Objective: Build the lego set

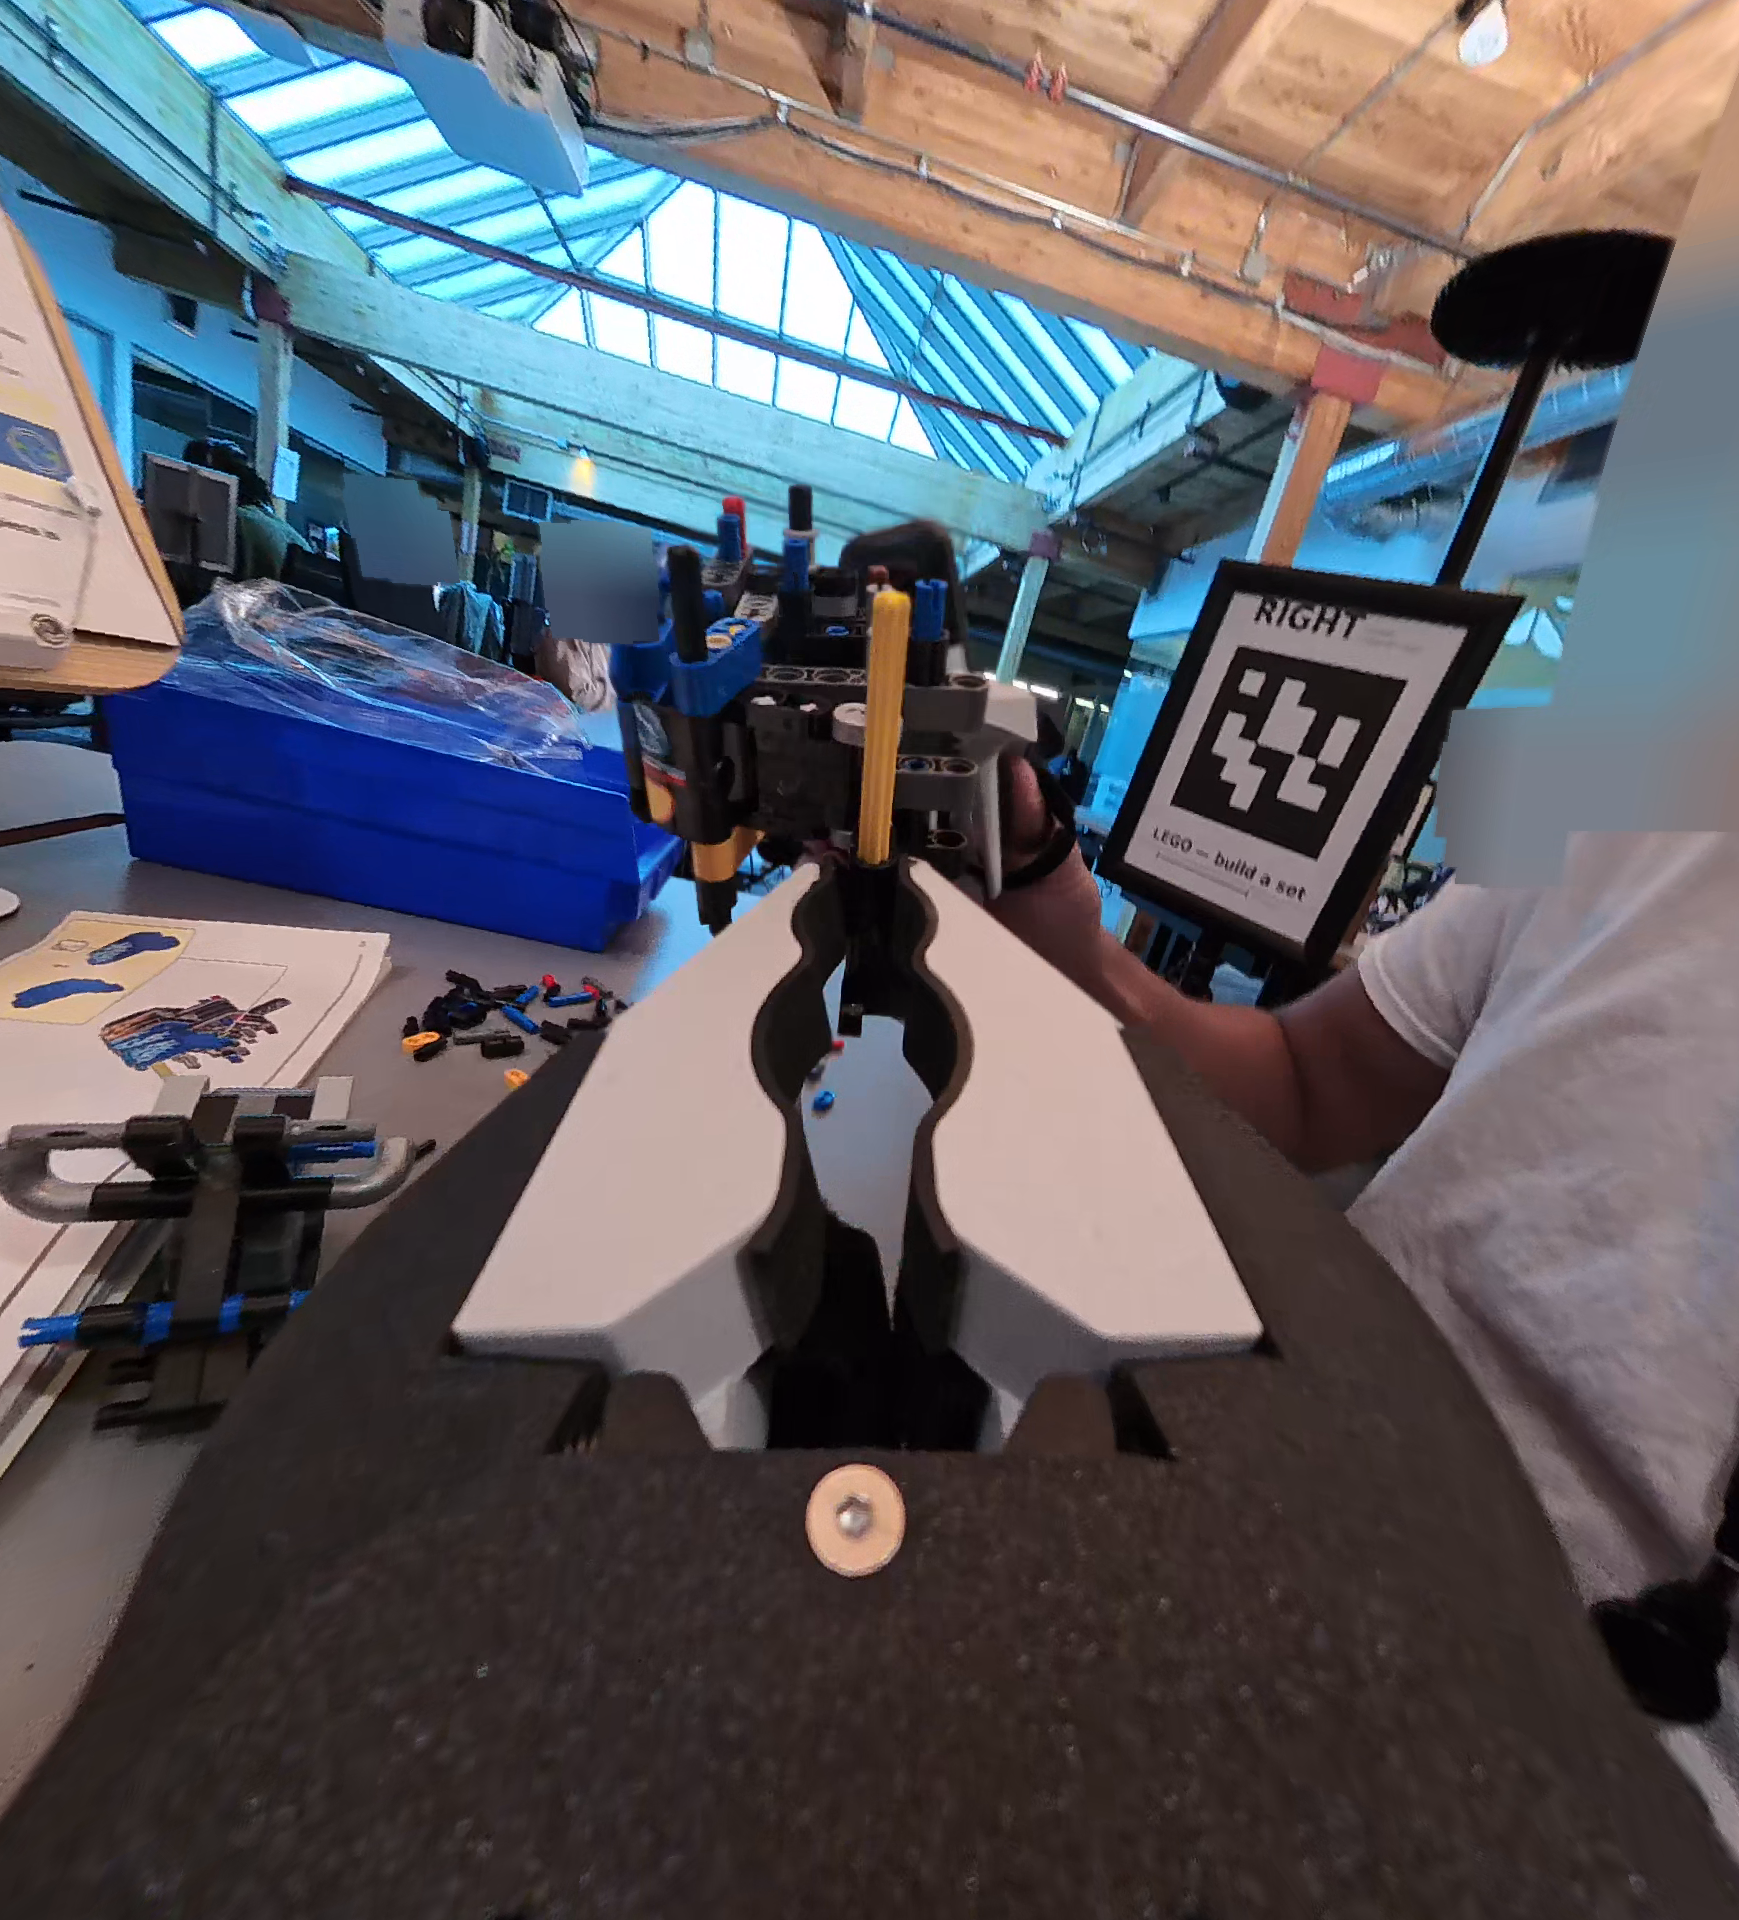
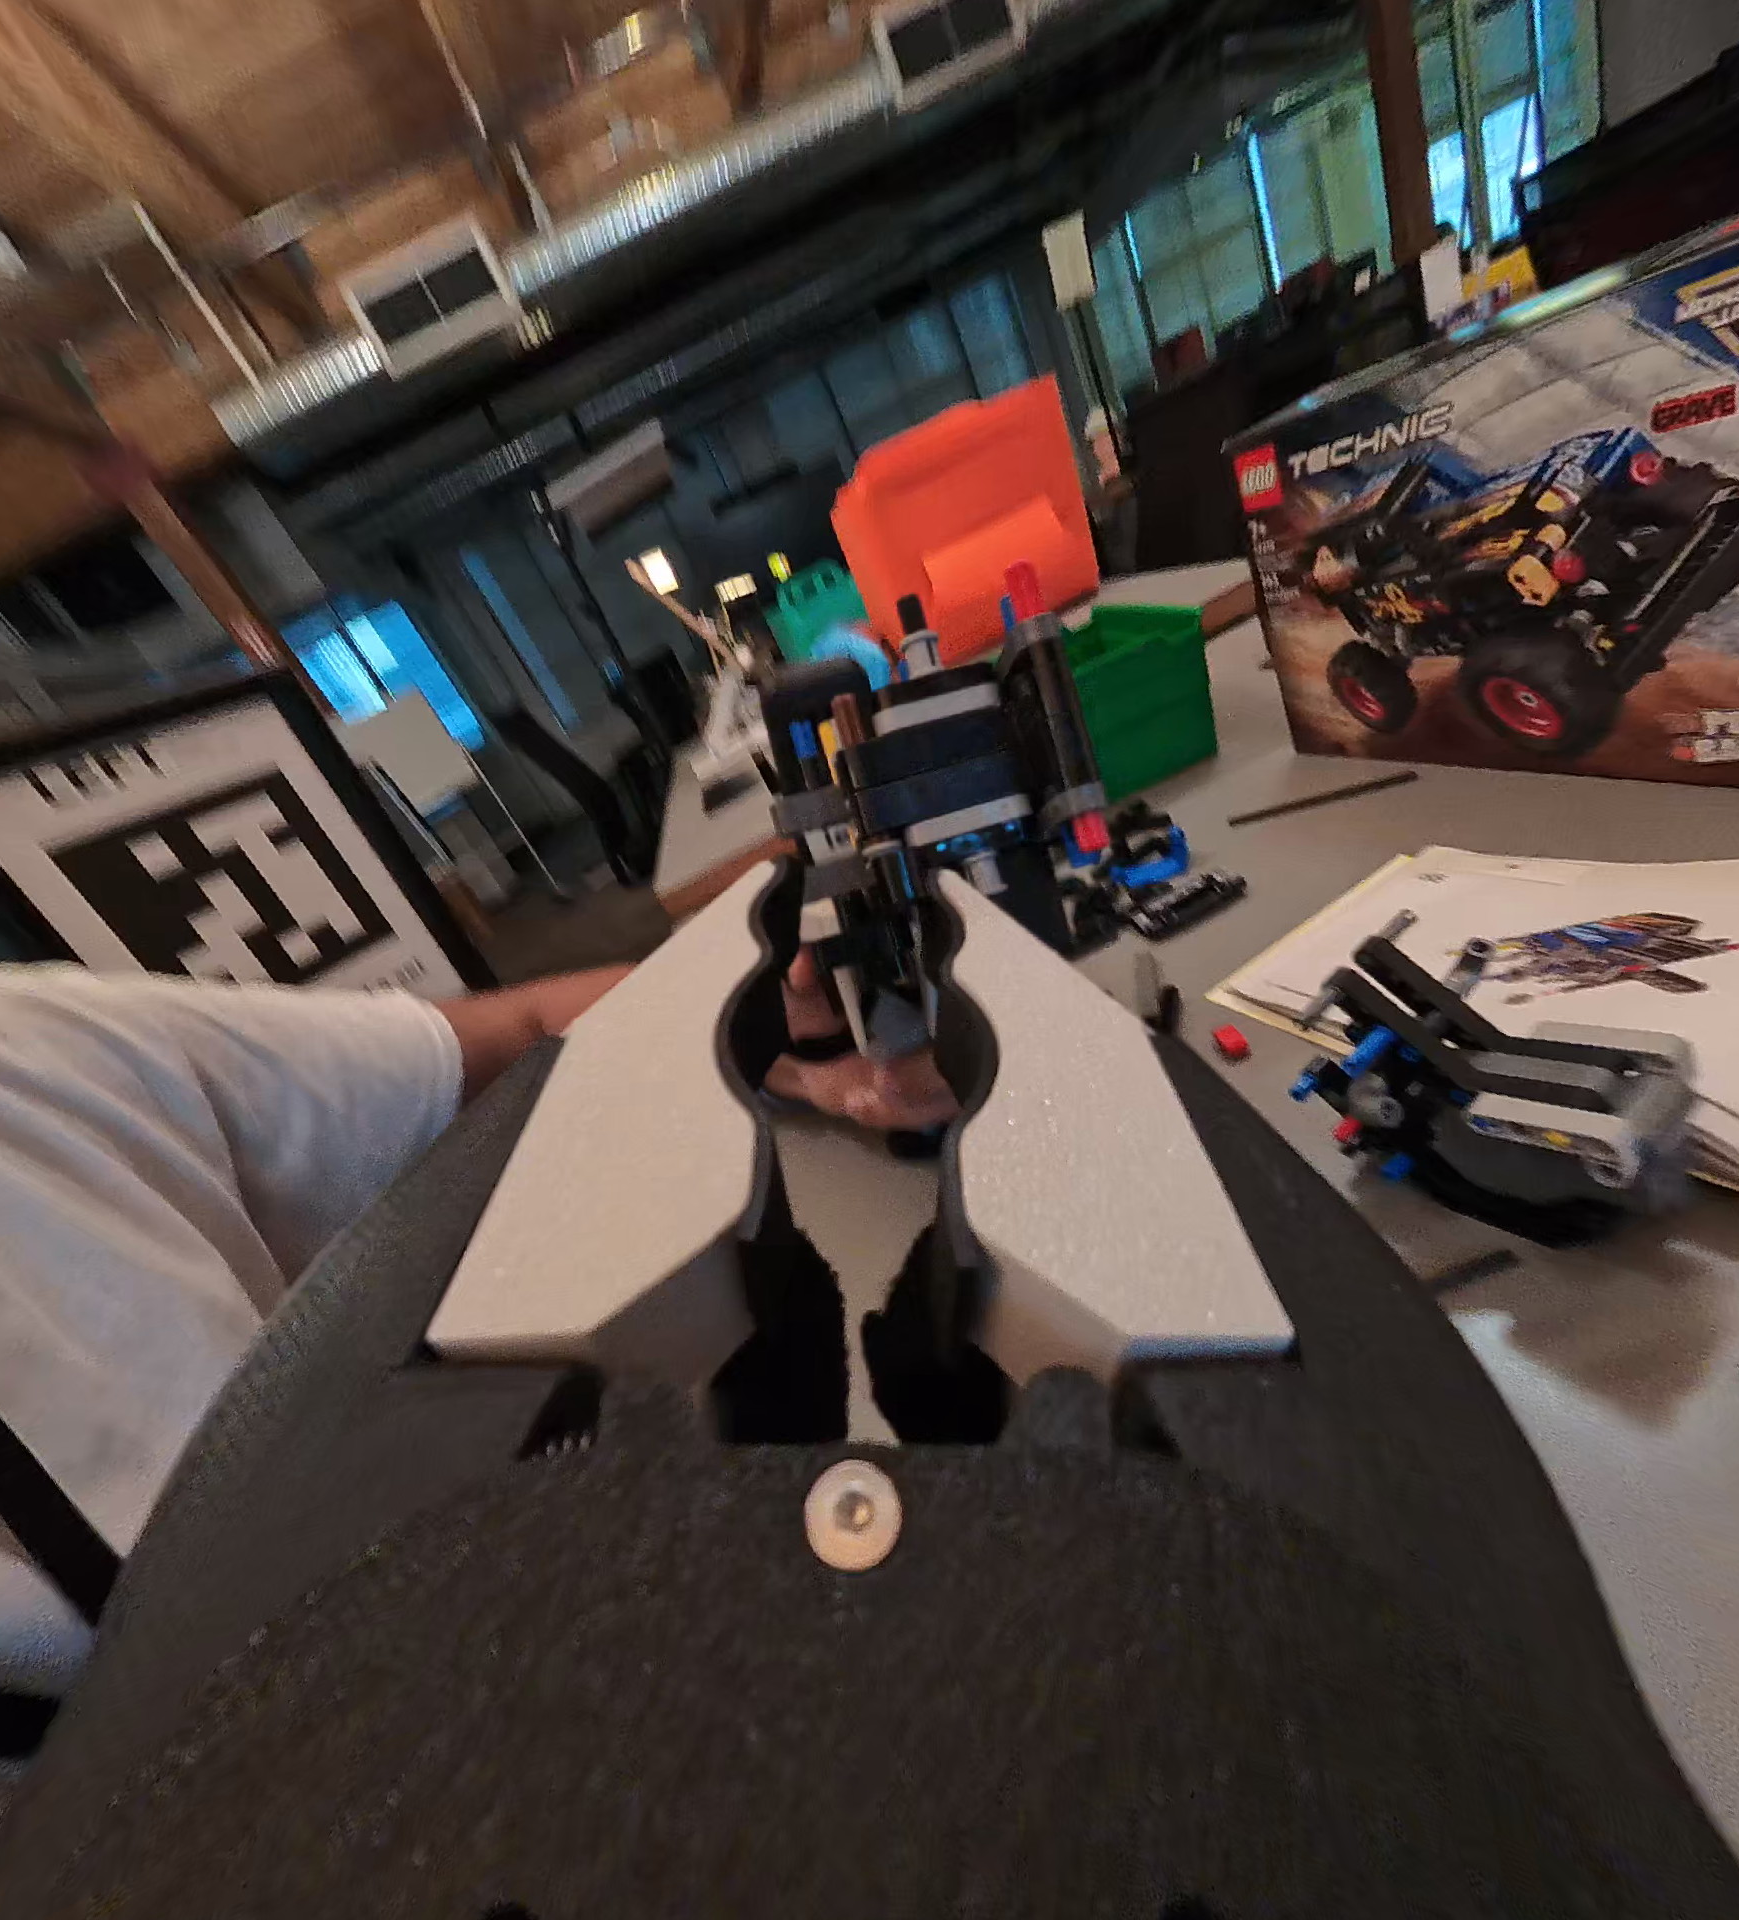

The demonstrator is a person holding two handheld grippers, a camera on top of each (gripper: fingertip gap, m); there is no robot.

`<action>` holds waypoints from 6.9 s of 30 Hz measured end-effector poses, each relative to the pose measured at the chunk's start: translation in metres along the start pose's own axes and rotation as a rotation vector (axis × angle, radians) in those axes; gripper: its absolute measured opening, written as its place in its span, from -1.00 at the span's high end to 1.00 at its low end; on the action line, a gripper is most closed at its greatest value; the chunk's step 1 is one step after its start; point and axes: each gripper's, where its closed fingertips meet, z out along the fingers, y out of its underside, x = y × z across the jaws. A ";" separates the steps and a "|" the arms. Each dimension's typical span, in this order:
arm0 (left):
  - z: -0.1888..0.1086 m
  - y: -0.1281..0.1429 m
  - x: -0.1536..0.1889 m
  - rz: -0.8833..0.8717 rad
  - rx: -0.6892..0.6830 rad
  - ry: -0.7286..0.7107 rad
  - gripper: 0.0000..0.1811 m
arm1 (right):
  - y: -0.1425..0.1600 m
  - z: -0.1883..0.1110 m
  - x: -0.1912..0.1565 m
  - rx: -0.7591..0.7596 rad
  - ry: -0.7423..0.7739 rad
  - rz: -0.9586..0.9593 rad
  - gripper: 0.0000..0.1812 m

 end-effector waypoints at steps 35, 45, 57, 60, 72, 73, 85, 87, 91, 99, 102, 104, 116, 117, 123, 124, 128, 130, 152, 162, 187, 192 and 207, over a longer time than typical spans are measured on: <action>0.006 -0.015 -0.007 0.009 0.109 -0.156 0.94 | -0.028 0.018 0.013 0.534 -0.090 0.059 0.92; -0.001 0.006 -0.009 0.114 -0.057 -0.139 0.66 | -0.021 -0.001 0.022 0.363 0.028 -0.123 0.93; 0.002 0.014 -0.002 0.171 -0.298 -0.103 0.21 | 0.033 -0.008 0.007 -0.001 -0.097 -0.216 0.93; 0.004 0.016 0.001 0.167 -0.302 -0.098 0.28 | 0.045 0.000 -0.005 -0.067 -0.147 -0.262 0.93; 0.003 0.011 0.006 0.147 -0.182 -0.075 0.49 | 0.040 0.007 -0.014 0.013 -0.162 -0.242 0.93; 0.005 0.010 0.006 0.124 -0.160 -0.075 0.50 | 0.038 0.007 -0.015 0.028 -0.172 -0.223 0.93; 0.008 0.017 0.002 0.094 -0.175 -0.094 0.44 | 0.042 0.002 -0.008 -0.015 -0.133 -0.281 0.93; 0.005 0.010 0.001 0.107 -0.155 -0.103 0.42 | 0.043 0.001 -0.006 -0.018 -0.114 -0.310 0.93; 0.004 0.010 0.005 0.155 -0.183 -0.092 0.39 | 0.052 0.002 -0.011 -0.053 -0.139 -0.314 0.94; 0.008 0.024 0.012 0.268 -0.263 -0.097 0.55 | 0.061 0.006 -0.016 -0.101 -0.182 -0.274 0.94; 0.010 0.024 0.011 0.279 -0.248 -0.111 0.55 | 0.060 0.005 -0.016 -0.095 -0.184 -0.263 0.94; 0.011 0.025 0.010 0.291 -0.255 -0.125 0.55 | 0.061 0.005 -0.014 -0.103 -0.172 -0.272 0.93; 0.012 0.025 0.009 0.268 -0.247 -0.116 0.55 | 0.062 0.004 -0.012 -0.107 -0.175 -0.249 0.94; 0.012 0.025 0.011 0.268 -0.253 -0.104 0.55 | 0.063 0.004 -0.014 -0.114 -0.187 -0.240 0.94; 0.011 0.025 0.011 0.290 -0.255 -0.116 0.55 | 0.065 0.005 -0.014 -0.125 -0.189 -0.235 0.93; 0.012 0.025 0.011 0.290 -0.253 -0.115 0.55 | 0.065 0.005 -0.014 -0.125 -0.190 -0.234 0.93; 0.012 0.025 0.009 0.273 -0.265 -0.114 0.55 | 0.064 0.004 -0.012 -0.125 -0.178 -0.234 0.93; 0.012 0.025 0.008 0.276 -0.283 -0.114 0.54 | 0.062 0.003 -0.011 -0.118 -0.171 -0.235 0.93; -0.020 0.141 0.058 0.017 -0.710 -0.906 0.66 | 0.041 -0.079 0.015 0.021 0.231 -0.488 0.94; -0.022 0.169 0.039 -0.042 -0.781 -1.140 0.72 | 0.041 -0.080 0.018 0.022 0.225 -0.410 0.94; 0.039 0.053 0.034 0.815 -0.660 -0.308 0.95 | 0.068 -0.062 -0.012 -0.093 -0.072 -0.201 0.94; 0.034 0.063 0.035 0.898 -0.690 -0.313 0.95 | 0.069 -0.061 -0.016 -0.100 -0.105 -0.159 0.94; 0.033 0.073 0.034 0.940 -0.766 -0.275 0.95 | 0.086 -0.057 -0.012 -0.194 -0.062 -0.230 0.93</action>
